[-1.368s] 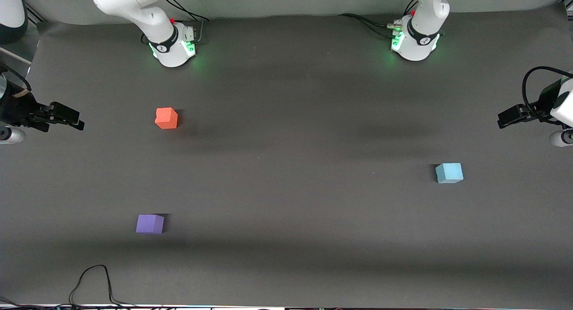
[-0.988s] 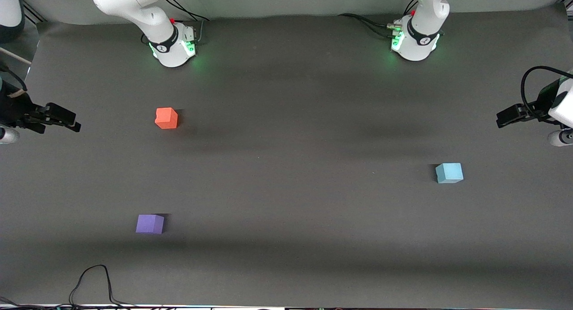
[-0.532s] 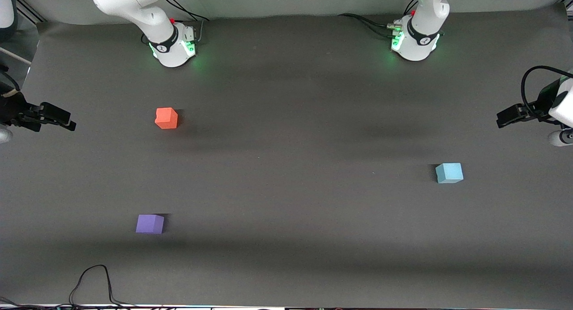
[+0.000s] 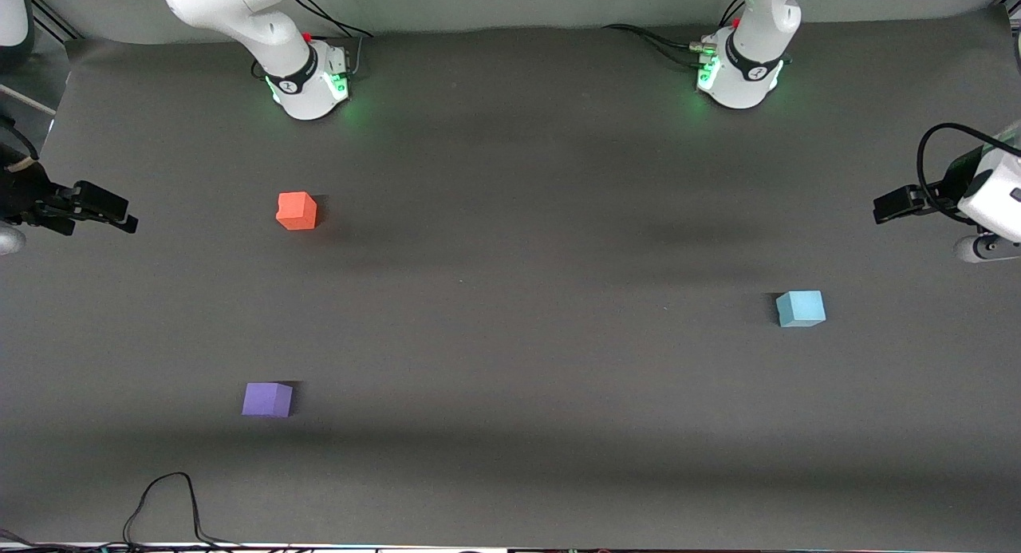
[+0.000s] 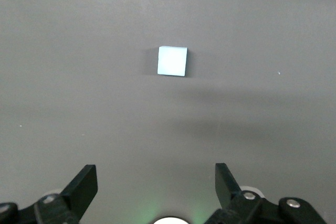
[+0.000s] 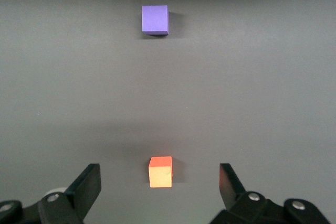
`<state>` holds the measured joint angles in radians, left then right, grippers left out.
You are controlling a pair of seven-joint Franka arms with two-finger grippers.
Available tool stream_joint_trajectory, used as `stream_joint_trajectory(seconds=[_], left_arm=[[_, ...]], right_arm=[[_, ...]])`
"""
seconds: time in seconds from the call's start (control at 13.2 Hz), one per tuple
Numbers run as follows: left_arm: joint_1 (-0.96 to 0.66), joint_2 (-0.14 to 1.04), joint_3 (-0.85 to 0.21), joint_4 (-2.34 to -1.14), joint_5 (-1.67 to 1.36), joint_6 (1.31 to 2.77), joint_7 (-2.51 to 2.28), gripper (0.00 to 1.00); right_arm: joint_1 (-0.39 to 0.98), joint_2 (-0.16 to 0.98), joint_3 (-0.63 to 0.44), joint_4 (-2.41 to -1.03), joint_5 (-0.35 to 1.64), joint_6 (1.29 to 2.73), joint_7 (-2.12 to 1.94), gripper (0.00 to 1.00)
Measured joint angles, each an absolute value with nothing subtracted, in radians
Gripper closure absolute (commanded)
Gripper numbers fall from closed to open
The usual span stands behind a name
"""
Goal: Place blue block between orange and purple blocks
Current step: 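Move the left gripper toward the light blue block, then lower the left gripper and grasp the light blue block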
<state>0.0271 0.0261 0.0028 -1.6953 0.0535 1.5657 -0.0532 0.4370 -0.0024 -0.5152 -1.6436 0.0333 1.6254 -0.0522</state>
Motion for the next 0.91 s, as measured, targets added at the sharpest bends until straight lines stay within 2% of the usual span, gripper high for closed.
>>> stream_joint_trajectory(seconds=[0.3,0.53,0.68,0.91], left_arm=[[0.031,0.027,0.01,-1.755,0.053,1.614,-0.016,0.0],[0.031,0.044,0.01,-1.896,0.053,1.792,-0.013,0.0],[0.031,0.086,0.01,-1.955,0.05,1.875,0.017,0.0],[0.032,0.189,0.01,-1.974,0.038,1.982,0.039,0.0]], right_arm=[[0.436,-0.002,-0.516,-1.644,0.033,1.626,-0.052,0.0],[0.436,-0.001,-0.516,-1.643,0.033,1.627,-0.052,0.0],[0.436,0.0,-0.516,-1.64,0.033,1.627,-0.052,0.0],[0.436,0.0,-0.516,-1.634,0.033,1.627,-0.052,0.0]])
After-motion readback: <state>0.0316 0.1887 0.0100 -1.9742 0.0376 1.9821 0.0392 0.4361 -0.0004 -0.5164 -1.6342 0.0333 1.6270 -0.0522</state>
